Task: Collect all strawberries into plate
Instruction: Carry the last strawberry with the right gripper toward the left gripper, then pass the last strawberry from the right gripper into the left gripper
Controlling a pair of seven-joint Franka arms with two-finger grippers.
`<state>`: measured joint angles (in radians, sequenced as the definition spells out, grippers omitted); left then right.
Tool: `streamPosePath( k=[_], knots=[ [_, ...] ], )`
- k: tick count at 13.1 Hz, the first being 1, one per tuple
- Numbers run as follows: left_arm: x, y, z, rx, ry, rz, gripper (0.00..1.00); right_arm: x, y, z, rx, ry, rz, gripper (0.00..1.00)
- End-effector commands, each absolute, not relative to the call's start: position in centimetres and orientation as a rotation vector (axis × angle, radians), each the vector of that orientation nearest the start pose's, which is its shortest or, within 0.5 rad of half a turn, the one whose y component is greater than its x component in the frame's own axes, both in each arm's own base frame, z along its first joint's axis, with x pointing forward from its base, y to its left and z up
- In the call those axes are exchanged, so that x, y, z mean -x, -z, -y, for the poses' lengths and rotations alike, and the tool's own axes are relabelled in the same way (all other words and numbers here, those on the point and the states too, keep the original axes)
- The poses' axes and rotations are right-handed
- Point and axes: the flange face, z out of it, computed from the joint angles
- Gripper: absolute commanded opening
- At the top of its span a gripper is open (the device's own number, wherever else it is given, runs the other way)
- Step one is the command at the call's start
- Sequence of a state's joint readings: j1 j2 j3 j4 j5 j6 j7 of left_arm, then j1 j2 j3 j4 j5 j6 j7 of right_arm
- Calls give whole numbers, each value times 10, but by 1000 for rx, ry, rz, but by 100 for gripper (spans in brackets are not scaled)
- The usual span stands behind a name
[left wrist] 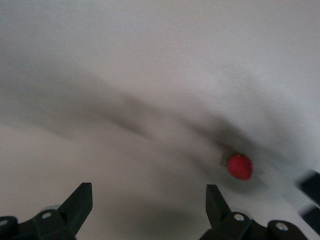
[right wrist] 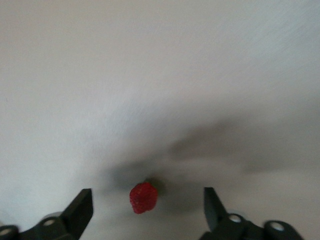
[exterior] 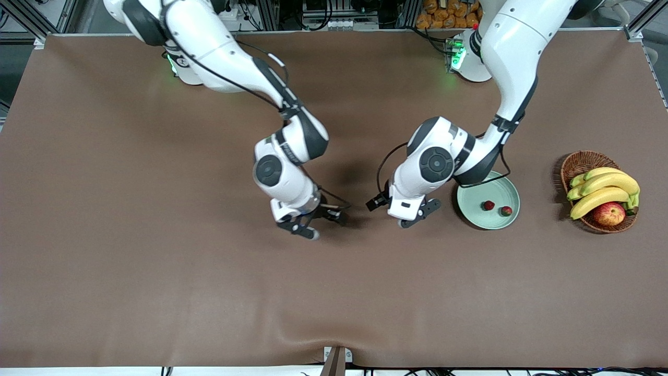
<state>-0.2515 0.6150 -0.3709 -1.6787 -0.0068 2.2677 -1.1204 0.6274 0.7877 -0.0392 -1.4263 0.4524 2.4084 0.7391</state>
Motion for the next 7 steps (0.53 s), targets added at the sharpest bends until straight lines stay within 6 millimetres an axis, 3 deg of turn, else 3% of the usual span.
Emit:
streamPosePath(
  k=[1, 5, 7],
  knots=[
    [-581, -261, 401, 3177, -254, 1027, 100, -635, -306, -355, 2719, -97, -668, 100],
    [-577, -241, 457, 3231, -196, 1122, 98, -643, -394, -265, 2885, -82, -608, 100],
    [-576, -227, 473, 3214, -141, 1113, 93, -640, -441, -213, 2921, -110, -521, 100]
  ],
)
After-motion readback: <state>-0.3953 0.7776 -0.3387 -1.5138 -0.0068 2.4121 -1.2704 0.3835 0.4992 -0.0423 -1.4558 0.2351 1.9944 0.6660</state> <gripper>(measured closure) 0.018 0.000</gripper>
